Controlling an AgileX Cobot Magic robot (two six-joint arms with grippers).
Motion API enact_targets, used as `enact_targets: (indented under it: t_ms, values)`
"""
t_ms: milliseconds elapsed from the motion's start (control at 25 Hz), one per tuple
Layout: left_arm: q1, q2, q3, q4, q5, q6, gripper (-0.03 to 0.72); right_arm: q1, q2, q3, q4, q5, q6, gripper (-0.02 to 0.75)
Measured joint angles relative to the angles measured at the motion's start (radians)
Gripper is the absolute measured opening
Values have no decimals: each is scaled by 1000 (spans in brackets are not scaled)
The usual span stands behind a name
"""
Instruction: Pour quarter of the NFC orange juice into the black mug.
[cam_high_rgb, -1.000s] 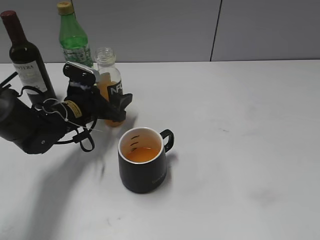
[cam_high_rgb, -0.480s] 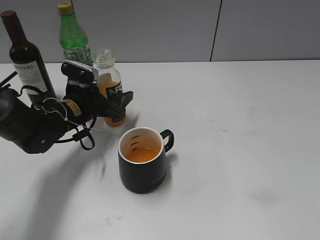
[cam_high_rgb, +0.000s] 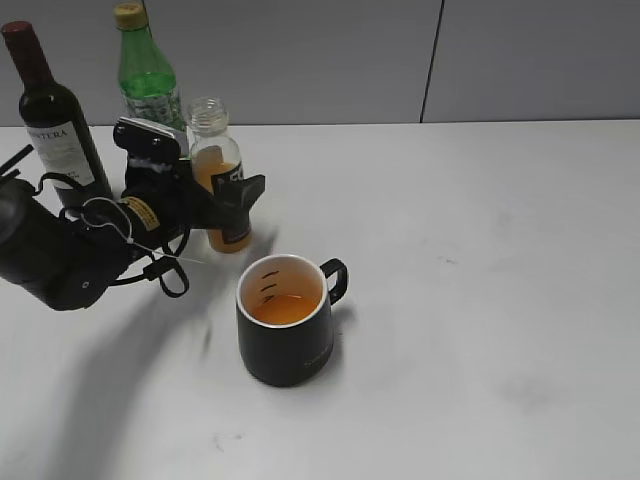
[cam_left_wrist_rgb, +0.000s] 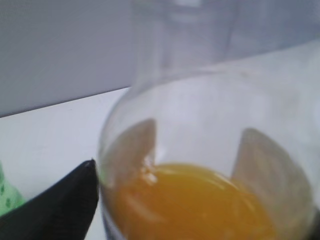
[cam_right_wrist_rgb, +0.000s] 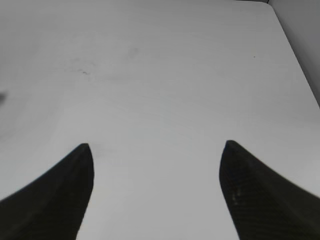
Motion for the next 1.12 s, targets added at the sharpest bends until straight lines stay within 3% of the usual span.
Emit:
enact_targets:
  t_ms: [440, 800, 960, 1120]
  values:
    - [0, -33, 186, -59, -177, 0, 658, 0, 0, 0, 0, 0, 0, 594]
    - [0, -180, 385, -84, -174, 3, 655, 0, 0, 0, 0, 0, 0, 594]
    - [1, -367, 421, -101, 58, 3, 647, 0, 0, 0, 0, 0, 0, 594]
    - [10, -565, 368, -104, 554, 3, 640, 0, 0, 0, 0, 0, 0, 594]
